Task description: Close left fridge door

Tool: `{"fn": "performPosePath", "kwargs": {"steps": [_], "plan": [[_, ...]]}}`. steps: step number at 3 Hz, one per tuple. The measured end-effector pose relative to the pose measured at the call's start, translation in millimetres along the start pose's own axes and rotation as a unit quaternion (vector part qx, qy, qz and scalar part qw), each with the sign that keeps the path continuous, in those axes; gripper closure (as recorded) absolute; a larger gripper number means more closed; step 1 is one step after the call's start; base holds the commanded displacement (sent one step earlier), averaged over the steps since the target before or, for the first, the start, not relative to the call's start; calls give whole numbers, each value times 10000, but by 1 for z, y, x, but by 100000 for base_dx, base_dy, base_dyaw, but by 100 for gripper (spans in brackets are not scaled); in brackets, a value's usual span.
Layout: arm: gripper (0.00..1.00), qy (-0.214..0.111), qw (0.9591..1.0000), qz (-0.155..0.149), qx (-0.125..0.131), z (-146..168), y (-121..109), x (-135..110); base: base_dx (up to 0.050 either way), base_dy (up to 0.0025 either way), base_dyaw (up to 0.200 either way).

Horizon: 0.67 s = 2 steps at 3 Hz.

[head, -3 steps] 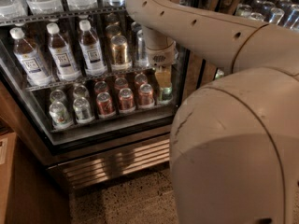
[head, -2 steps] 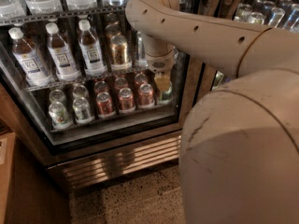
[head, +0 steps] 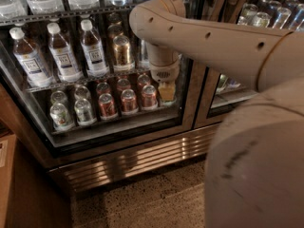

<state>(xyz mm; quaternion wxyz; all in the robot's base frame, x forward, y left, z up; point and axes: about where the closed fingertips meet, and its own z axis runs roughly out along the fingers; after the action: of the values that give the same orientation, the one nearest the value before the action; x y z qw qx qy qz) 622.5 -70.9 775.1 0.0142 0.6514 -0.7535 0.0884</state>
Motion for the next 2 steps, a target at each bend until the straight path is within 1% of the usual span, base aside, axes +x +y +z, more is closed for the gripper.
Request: {"fn": "performPosePath", "kwargs": {"steps": [1,2], "plan": [[100,-361,9991,200,15,3,54,1,0,0,0],[100,-320,9991,209,-208,29,107,9,0,0,0]]}}
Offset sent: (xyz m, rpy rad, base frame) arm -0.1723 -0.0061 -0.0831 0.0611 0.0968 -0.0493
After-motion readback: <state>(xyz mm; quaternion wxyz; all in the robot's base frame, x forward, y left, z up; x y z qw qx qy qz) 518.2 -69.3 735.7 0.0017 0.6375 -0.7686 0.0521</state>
